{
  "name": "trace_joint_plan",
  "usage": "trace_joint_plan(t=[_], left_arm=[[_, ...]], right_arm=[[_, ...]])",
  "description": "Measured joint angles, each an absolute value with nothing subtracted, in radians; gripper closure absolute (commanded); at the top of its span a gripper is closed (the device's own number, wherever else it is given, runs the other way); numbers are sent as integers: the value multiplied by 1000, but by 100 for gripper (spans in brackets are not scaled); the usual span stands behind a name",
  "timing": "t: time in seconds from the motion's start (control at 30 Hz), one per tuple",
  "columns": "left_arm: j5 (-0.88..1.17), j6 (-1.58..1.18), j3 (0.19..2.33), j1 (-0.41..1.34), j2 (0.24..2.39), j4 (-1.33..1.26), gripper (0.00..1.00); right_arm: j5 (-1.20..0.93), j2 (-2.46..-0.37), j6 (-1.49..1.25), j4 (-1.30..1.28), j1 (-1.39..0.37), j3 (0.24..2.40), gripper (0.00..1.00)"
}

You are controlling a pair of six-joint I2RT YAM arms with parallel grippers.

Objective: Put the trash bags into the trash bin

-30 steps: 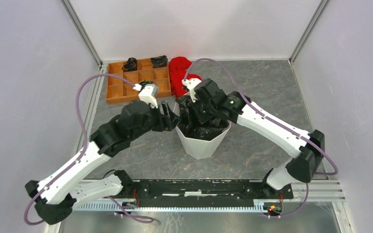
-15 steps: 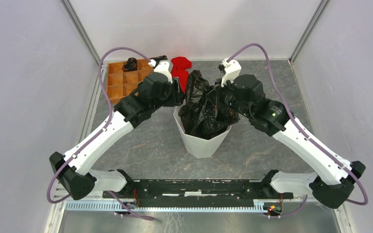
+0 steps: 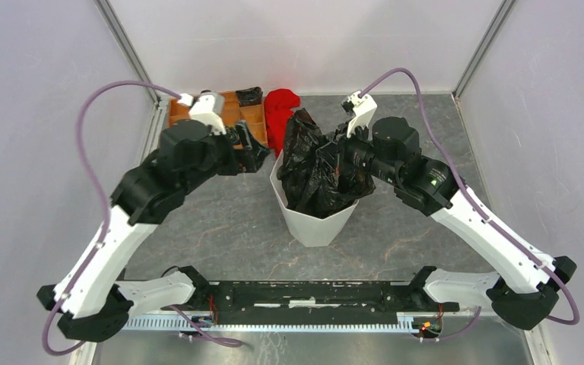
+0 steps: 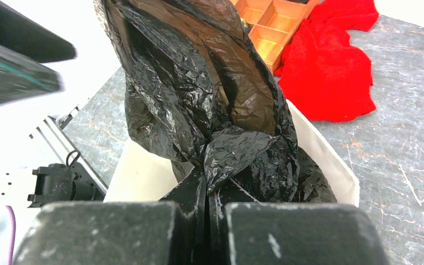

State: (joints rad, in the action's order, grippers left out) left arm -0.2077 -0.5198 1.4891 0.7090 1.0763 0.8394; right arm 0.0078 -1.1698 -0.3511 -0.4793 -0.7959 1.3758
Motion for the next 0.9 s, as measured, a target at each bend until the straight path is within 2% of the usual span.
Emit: trace_joint_plan(t=[0.17, 0.37, 0.43, 0.6, 0.9], left_arm=[[-60, -630, 1587, 708, 1037, 879, 17], [221, -892, 1525, 709, 1082, 680, 23], [258, -976, 1509, 709, 1129, 600, 29], [271, -1142, 1482, 709, 1211, 482, 41], [188, -1292, 1451, 709, 1196, 459, 43]], right_arm=[[-53, -1175, -326, -478, -796, 1375, 100], [-99, -1192, -290, -472, -796, 1358, 100], [-107, -1192, -286, -464, -796, 1338, 100], [-120, -1193, -281, -458, -796, 1298, 100], [-123, -1192, -274, -419, -796, 1298, 100]])
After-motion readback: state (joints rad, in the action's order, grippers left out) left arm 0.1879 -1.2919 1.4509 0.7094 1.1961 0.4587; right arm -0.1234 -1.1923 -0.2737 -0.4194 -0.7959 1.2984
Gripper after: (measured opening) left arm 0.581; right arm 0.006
